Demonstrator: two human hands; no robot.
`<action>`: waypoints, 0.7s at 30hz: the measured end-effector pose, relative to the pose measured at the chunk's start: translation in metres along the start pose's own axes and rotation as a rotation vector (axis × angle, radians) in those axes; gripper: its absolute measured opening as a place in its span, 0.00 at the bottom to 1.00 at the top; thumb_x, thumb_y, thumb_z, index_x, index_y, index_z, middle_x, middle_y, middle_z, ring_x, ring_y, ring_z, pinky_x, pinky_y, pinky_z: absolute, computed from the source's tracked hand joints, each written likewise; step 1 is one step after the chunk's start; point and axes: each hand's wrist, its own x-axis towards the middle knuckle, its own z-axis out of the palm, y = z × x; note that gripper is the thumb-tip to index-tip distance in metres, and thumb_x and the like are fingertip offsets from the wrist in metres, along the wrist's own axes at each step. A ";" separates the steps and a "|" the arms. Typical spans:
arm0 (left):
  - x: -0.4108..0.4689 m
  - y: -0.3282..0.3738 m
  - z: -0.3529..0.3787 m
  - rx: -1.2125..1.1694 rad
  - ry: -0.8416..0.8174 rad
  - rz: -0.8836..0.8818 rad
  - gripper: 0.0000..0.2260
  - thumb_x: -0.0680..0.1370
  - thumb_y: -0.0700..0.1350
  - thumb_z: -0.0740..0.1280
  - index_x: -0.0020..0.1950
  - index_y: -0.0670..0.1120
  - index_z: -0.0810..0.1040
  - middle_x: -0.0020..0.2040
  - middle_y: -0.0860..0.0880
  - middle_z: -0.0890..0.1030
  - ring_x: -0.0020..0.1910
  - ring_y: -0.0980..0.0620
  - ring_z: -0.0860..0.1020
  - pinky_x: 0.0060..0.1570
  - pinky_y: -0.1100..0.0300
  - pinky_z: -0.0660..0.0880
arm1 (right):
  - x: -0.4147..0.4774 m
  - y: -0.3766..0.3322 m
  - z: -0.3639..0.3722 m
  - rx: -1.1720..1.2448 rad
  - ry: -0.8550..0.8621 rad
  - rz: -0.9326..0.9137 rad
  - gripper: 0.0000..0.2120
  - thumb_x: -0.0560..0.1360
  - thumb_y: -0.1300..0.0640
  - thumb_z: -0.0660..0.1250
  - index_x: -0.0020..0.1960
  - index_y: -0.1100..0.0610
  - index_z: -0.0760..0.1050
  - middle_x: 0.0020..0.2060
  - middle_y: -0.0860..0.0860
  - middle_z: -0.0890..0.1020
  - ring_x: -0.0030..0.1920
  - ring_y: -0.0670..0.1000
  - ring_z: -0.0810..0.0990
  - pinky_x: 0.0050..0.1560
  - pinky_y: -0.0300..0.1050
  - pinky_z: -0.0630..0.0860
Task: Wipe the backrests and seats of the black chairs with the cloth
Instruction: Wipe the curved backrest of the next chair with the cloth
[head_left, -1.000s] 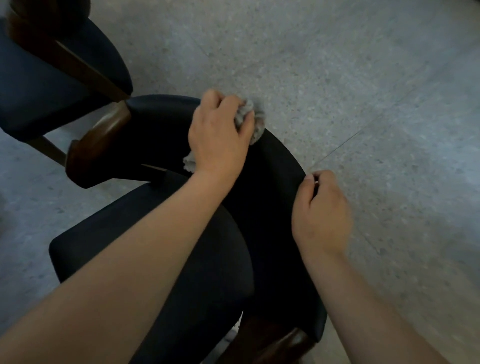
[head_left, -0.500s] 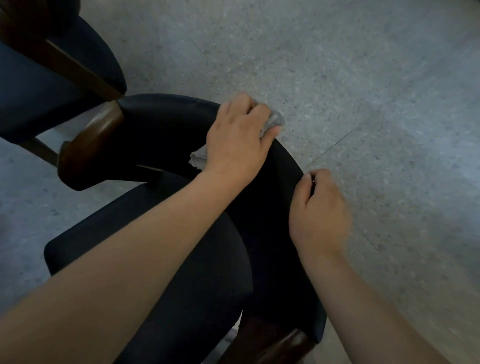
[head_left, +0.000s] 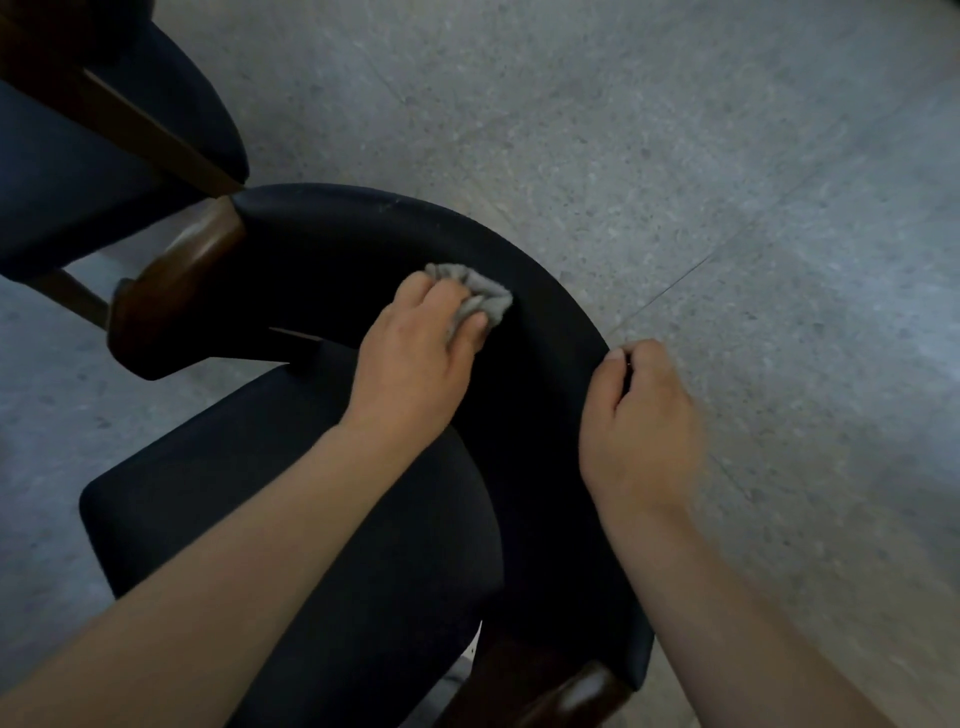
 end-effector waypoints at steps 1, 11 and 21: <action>-0.001 0.001 -0.002 -0.006 0.007 -0.012 0.09 0.81 0.48 0.62 0.55 0.43 0.75 0.51 0.50 0.72 0.44 0.55 0.72 0.41 0.62 0.69 | 0.000 0.000 0.000 -0.003 0.004 0.000 0.13 0.79 0.49 0.51 0.46 0.55 0.69 0.33 0.49 0.74 0.31 0.48 0.69 0.31 0.44 0.59; 0.027 0.016 0.014 0.017 0.119 0.047 0.11 0.79 0.52 0.66 0.55 0.45 0.78 0.52 0.47 0.74 0.43 0.52 0.74 0.40 0.59 0.70 | 0.000 0.001 -0.001 -0.019 0.016 0.002 0.08 0.81 0.53 0.56 0.46 0.55 0.70 0.32 0.46 0.70 0.28 0.39 0.63 0.30 0.34 0.54; -0.021 -0.020 0.010 -0.041 0.092 -0.068 0.15 0.79 0.55 0.60 0.55 0.45 0.75 0.49 0.52 0.70 0.43 0.55 0.72 0.39 0.54 0.73 | 0.001 0.000 -0.001 -0.049 -0.003 0.006 0.09 0.81 0.51 0.54 0.45 0.52 0.67 0.30 0.44 0.70 0.28 0.42 0.67 0.28 0.38 0.56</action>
